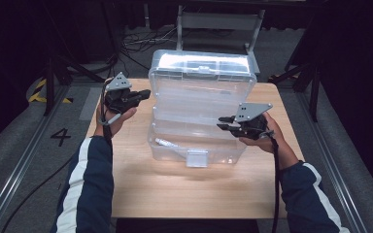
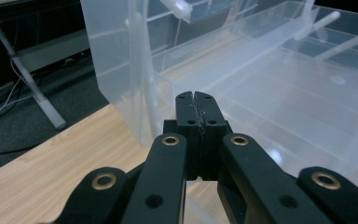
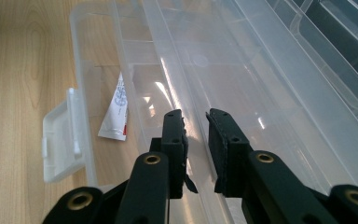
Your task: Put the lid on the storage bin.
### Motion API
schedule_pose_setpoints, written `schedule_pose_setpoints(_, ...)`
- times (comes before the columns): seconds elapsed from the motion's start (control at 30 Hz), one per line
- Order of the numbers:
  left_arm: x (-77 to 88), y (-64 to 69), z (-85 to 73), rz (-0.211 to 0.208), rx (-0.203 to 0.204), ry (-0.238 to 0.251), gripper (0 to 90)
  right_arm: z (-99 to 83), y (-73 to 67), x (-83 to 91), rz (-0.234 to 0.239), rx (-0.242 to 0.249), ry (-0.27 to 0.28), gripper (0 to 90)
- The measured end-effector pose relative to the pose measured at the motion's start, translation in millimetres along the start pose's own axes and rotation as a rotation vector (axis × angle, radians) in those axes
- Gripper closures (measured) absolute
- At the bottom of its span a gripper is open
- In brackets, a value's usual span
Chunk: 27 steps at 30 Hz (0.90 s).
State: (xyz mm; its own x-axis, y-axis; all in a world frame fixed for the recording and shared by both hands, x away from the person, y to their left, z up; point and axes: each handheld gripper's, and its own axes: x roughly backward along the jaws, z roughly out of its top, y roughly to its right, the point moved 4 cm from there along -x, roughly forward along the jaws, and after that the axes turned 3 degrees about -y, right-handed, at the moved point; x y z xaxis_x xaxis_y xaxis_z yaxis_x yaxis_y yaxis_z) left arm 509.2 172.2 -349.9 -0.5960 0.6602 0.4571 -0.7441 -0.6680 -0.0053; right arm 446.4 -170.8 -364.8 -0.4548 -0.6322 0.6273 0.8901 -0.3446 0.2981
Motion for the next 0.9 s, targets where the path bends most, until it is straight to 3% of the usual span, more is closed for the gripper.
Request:
schedule_pose_setpoints(0.23,-4.3,-5.6,18.7,0.019,0.008,0.036,90.0,-0.8,-1.2,0.0,0.001,-0.002,0.001,77.1)
schedule_pose_setpoints(0.37,-5.7,-5.8,25.4,0.018,-0.003,0.031,90.0,-1.5,-1.8,0.4,0.002,-0.003,0.001,77.1)
schedule_pose_setpoints(0.63,-3.5,-4.6,22.7,-0.012,0.021,0.041,90.0,-3.6,-2.8,2.2,-0.006,0.008,-0.010,76.5)
schedule_pose_setpoints(0.9,-0.1,1.2,19.6,0.008,-0.026,0.006,90.0,-7.0,-5.1,6.9,-0.016,0.007,-0.039,76.2)
